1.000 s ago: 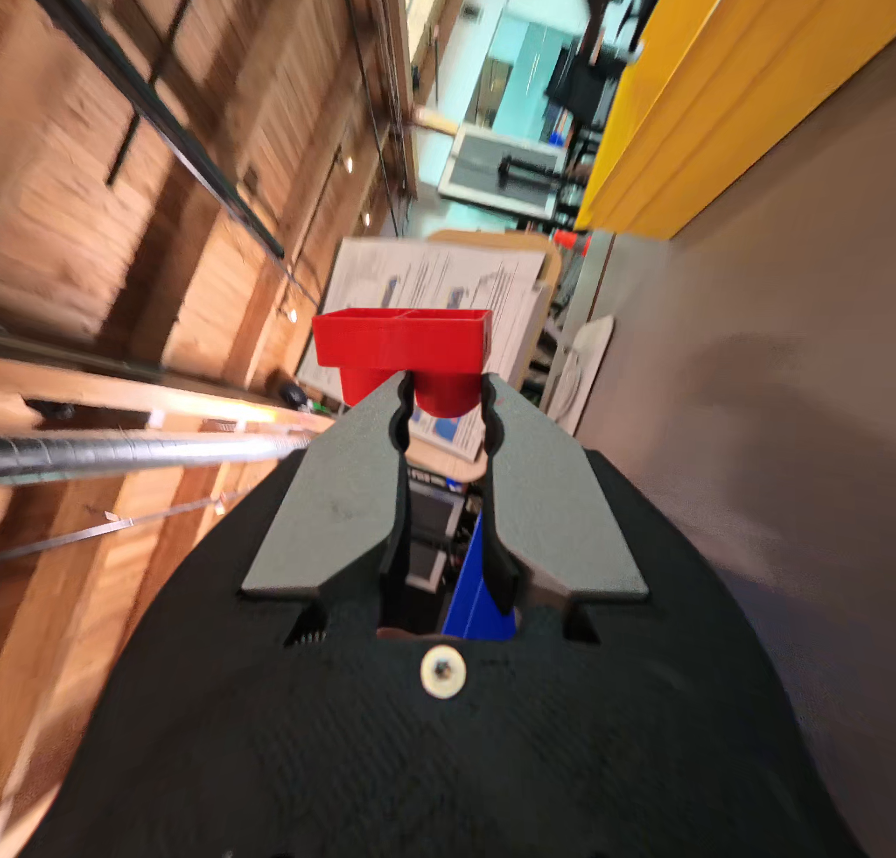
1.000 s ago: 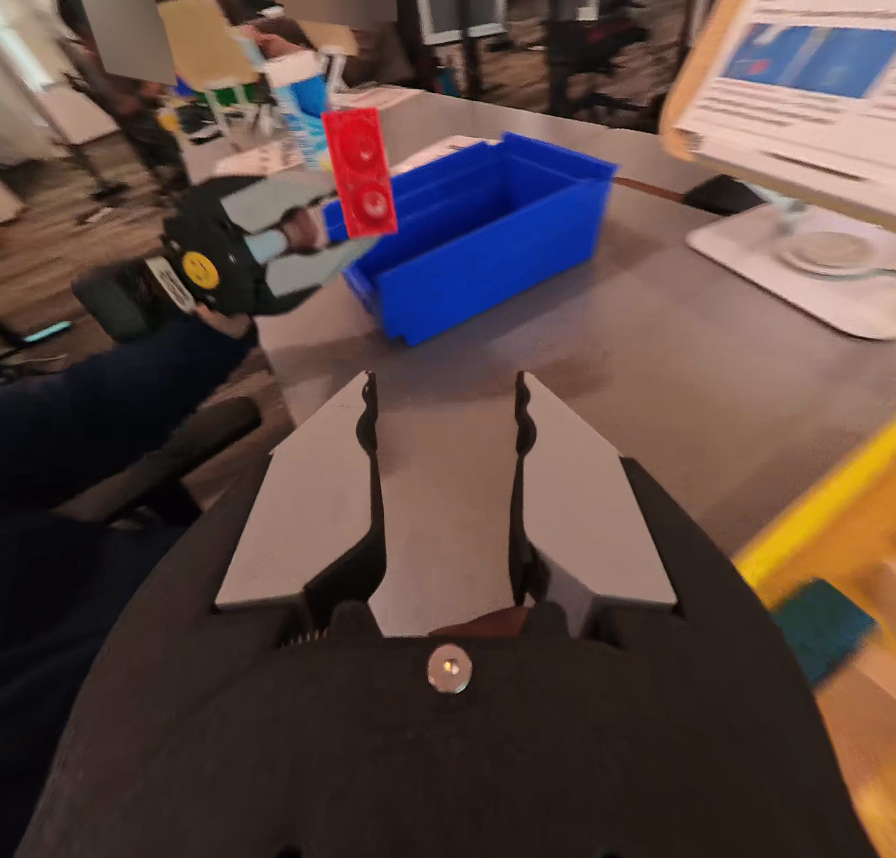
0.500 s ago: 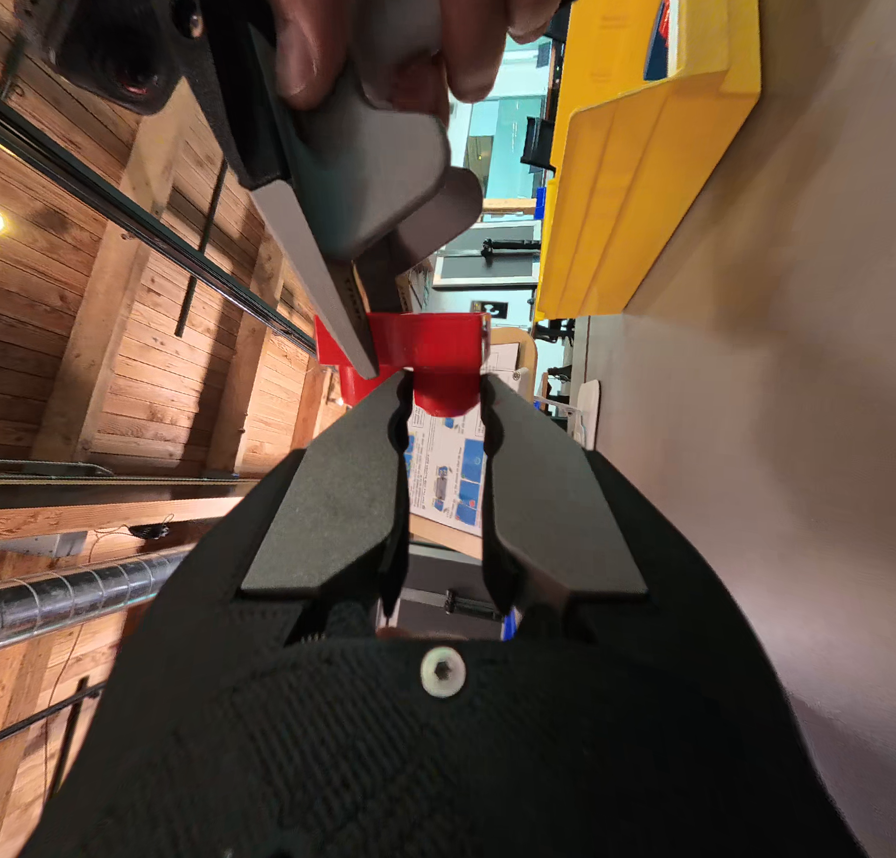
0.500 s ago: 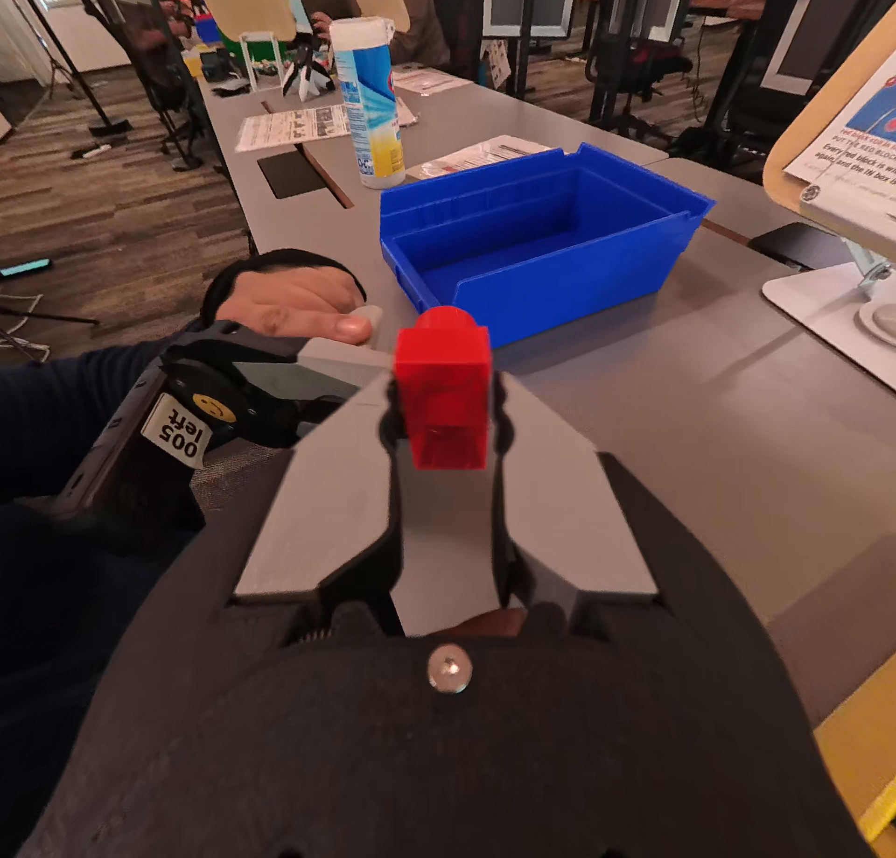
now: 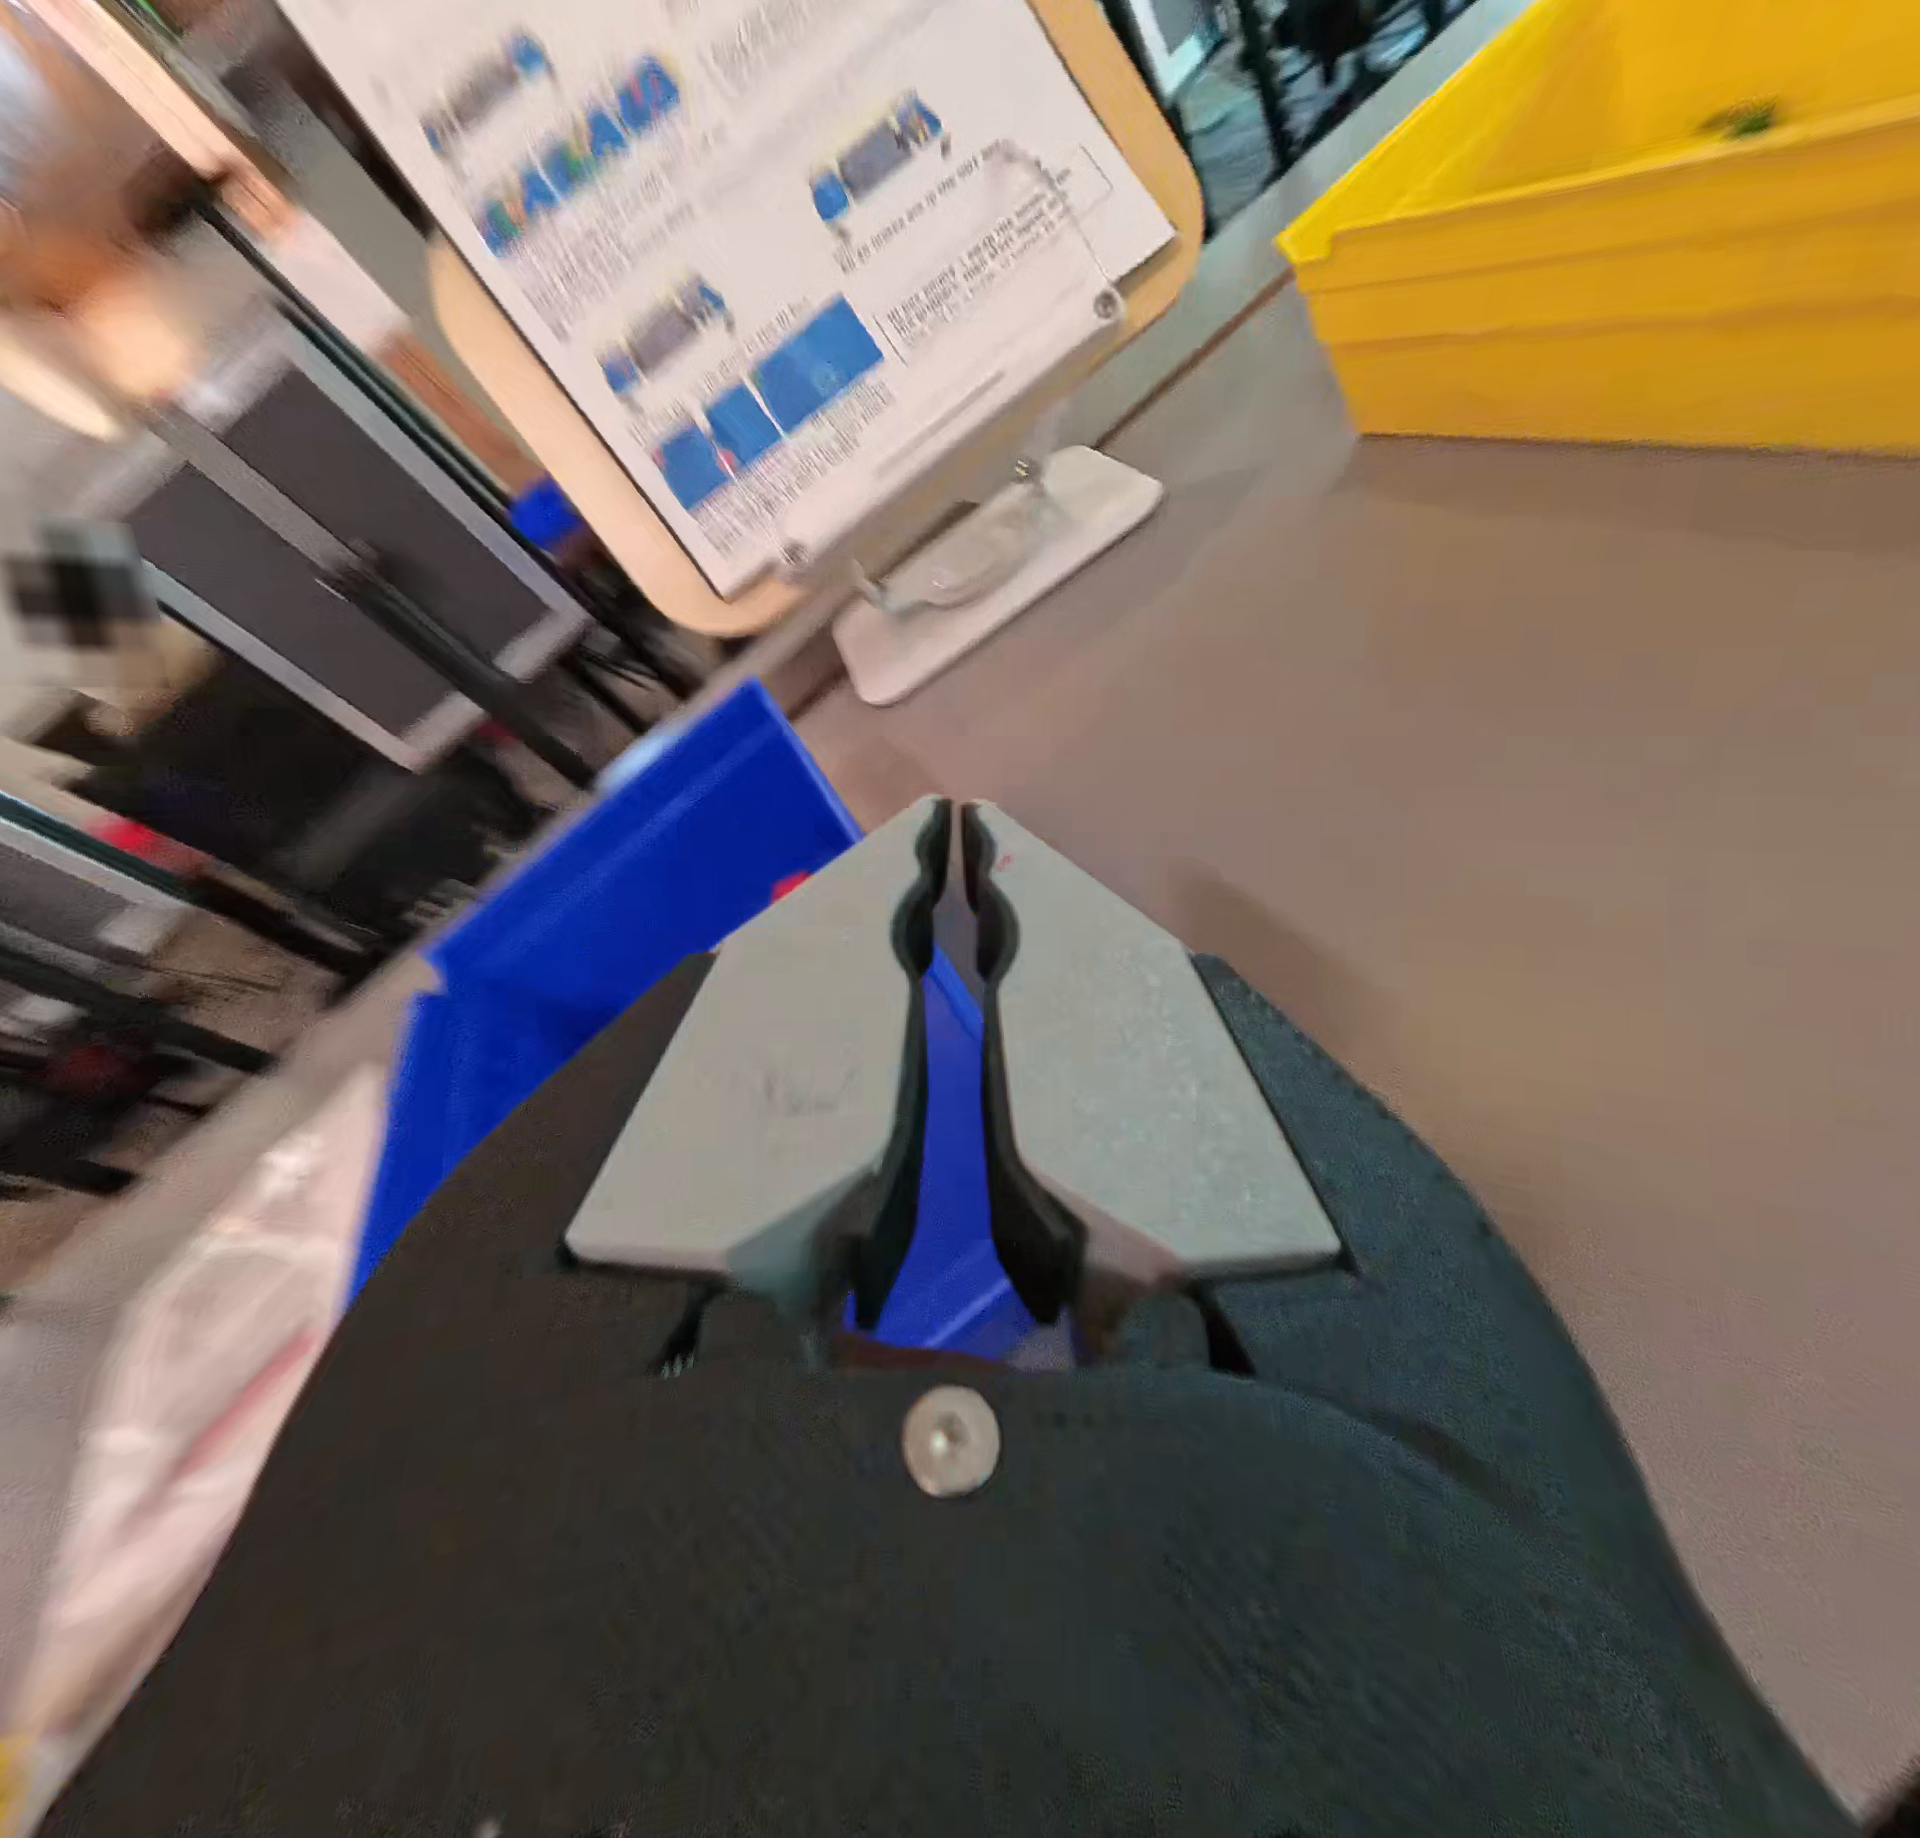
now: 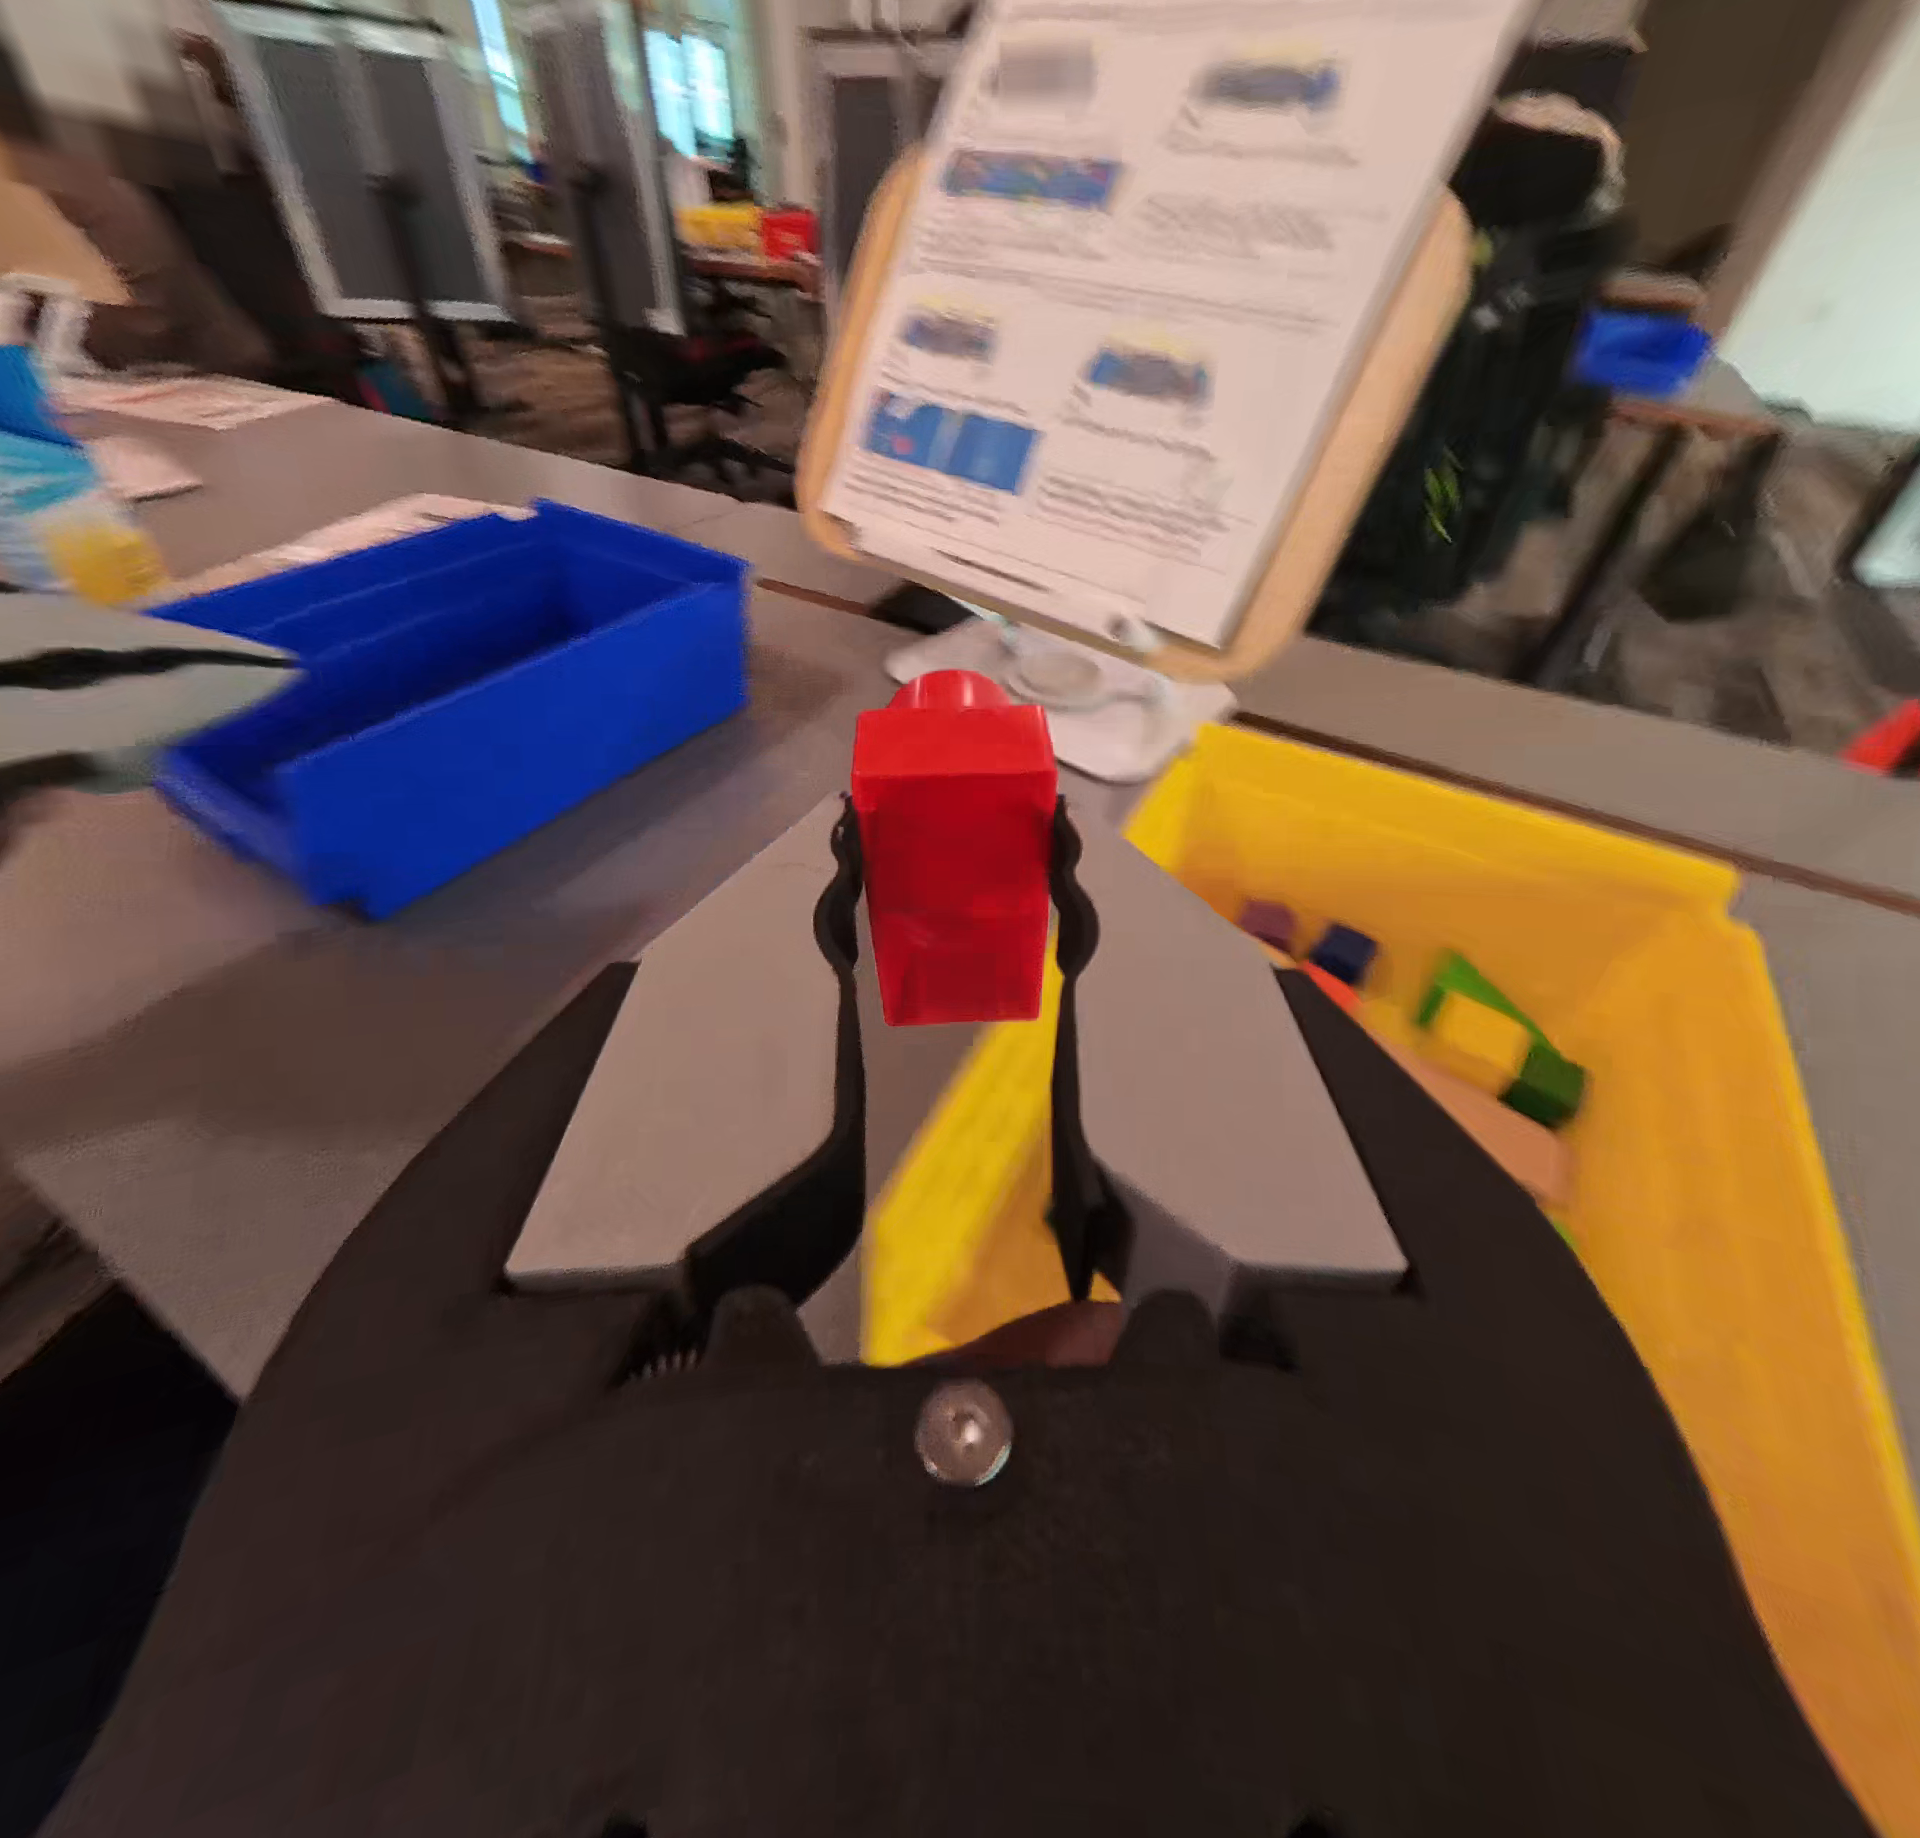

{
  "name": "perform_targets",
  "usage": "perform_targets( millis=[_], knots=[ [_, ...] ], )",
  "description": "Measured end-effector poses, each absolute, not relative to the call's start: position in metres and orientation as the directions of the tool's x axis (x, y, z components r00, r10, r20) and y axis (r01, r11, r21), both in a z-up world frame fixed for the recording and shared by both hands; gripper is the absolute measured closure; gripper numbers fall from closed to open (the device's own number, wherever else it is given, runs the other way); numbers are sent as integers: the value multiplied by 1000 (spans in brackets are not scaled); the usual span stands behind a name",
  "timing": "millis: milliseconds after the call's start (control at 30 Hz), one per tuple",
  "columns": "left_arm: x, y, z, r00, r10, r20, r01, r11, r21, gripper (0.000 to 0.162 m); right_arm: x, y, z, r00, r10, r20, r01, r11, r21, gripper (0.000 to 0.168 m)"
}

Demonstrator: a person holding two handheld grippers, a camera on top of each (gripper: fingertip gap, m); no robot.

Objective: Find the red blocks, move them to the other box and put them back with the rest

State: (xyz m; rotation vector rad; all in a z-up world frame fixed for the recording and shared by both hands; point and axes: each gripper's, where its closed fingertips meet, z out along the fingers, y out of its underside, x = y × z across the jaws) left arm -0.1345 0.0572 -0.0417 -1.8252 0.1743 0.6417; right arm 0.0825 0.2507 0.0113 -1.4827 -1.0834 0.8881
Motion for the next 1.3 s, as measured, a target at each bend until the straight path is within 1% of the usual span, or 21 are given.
perform_targets(
  millis=[33,67,100,133,200,333,433,500,633,667,700,767,867,933,1000,1033,1067,1100,1167,1233,1300],
  knots=[
    [-140,53,-43,880,173,-443,-364,-354,-862,161,90,270,-3,357,934,-14,215,-97,-972,134],
    [-144,48,-46,902,149,-406,-331,-367,-869,160,96,286,-20,387,921,-38,268,-152,-951,126],
    [-149,43,-50,913,128,-389,-315,-387,-867,159,102,299,-36,412,910,-53,316,-198,-928,115],
    [-155,38,-53,916,128,-381,-303,-402,-864,159,107,312,-46,441,895,-61,337,-228,-913,109],
    [-167,31,-55,917,140,-372,-287,-415,-863,158,115,326,-49,483,871,-86,310,-262,-914,110],
    [-180,28,-48,945,151,-292,-221,-366,-904,157,115,314,-25,433,893,-121,227,-238,-944,111],
    [-205,30,-42,950,179,-255,-178,-358,-917,157,115,307,-21,434,898,-72,243,-194,-951,112],
    [-221,41,-48,963,162,-216,-140,-388,-911,157,111,304,-22,430,901,-51,259,-177,-949,113],
    [-264,73,-85,971,138,-197,-85,-569,-818,141,99,297,-28,401,915,-42,288,-170,-943,113],
    [-273,81,-96,975,129,-179,-64,-611,-789,135,97,297,-30,401,915,-32,298,-164,-940,113],
    [-281,89,-105,979,126,-160,-43,-642,-766,129,95,297,-32,404,915,-24,307,-160,-938,113],
    [-293,106,-122,986,110,-122,-13,-690,-724,124,91,297,-36,401,916,-22,319,-163,-933,113],
    [-300,128,-150,991,131,18,110,-735,-669,113,83,294,-42,384,923,-37,335,-177,-926,113],
    [-296,137,-166,988,129,88,156,-766,-623,107,81,293,-45,383,923,-26,351,-172,-921,113],
    [-299,140,-181,991,127,49,131,-798,-588,105,81,294,-45,386,923,-8,360,-159,-919,113],
    [-304,141,-186,991,132,-4,105,-807,-581,109,82,294,-44,387,922,-4,359,-155,-920,113],
    [-310,143,-189,989,137,-51,82,-807,-585,123,82,293,-42,388,922,-5,353,-154,-923,113],
    [-314,145,-188,986,151,-76,75,-795,-602,128,83,293,-40,387,922,-10,345,-154,-926,113],
    [-315,144,-187,984,159,-76,82,-794,-602,128,84,291,-37,378,925,-22,332,-158,-930,114],
    [-321,142,-171,973,162,-166,16,-762,-647,128,84,287,-36,359,932,-39,329,-166,-930,114],
    [-315,141,-137,948,146,-282,-108,-686,-719,128,81,275,-35,313,947,-72,325,-178,-929,114]
  ],
)
